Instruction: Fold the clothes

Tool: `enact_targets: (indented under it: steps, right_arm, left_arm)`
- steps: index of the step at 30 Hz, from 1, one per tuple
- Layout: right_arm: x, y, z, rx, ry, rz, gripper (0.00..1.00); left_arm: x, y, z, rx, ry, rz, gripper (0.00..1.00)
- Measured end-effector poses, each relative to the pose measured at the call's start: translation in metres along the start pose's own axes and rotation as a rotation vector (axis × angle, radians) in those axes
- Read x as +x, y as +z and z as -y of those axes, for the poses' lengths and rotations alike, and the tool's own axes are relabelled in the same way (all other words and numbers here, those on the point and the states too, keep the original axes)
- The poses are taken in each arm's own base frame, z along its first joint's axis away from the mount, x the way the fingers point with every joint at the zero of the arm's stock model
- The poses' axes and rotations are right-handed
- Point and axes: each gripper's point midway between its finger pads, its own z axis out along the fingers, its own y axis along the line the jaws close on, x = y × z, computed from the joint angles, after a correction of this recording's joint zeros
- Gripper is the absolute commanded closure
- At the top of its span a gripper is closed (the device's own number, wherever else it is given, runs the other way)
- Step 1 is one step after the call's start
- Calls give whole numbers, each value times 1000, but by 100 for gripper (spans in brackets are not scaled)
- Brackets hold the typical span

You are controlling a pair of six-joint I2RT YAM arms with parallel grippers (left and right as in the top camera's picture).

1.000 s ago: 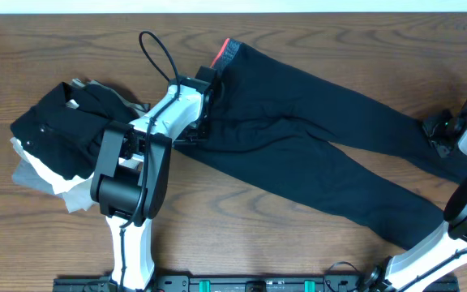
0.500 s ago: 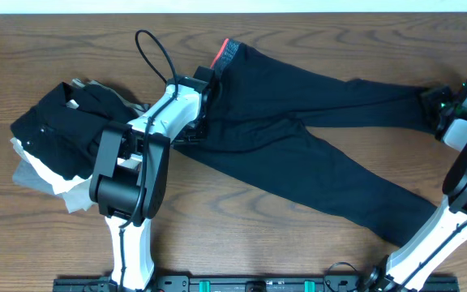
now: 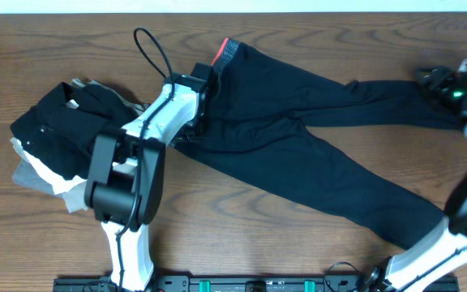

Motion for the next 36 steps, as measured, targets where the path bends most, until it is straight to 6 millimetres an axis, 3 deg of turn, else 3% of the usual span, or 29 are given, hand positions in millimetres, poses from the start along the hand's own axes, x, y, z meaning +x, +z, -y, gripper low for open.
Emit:
enact_targets:
  steps: [4, 7, 8, 10, 13, 18, 25, 29, 36]
  right_arm:
    - [-3, -76, -41, 90, -35, 36, 46]
    - [24, -122, -51, 222, -4, 14, 62]
    - [35, -135, -48, 282, 26, -2, 77]
    - [56, -155, -39, 383, 69, -35, 97]
    - [85, -178, -12, 559, 138, -97, 99]
    - [125, -189, 48, 800, 226, -147, 99]
    - [182, -190, 133, 954, 401, -130, 99]
    - [200, -192, 156, 984, 455, -112, 99]
    - [202, -186, 185, 1008, 457, 12, 99]
  left_arm:
    - [-12, -41, -7, 55, -31, 100, 45]
    - [-17, -78, -17, 97, -59, 190, 44]
    - [-18, -88, -20, 109, -68, 214, 44]
    - [-19, -106, -26, 130, -82, 255, 44]
    - [-18, -126, -33, 151, -98, 302, 44]
    - [-17, -137, -35, 178, -105, 324, 44]
    - [-14, -137, -28, 215, -97, 309, 44]
    - [-14, -138, -27, 222, -96, 306, 44]
    - [-13, -138, -25, 232, -94, 302, 44]
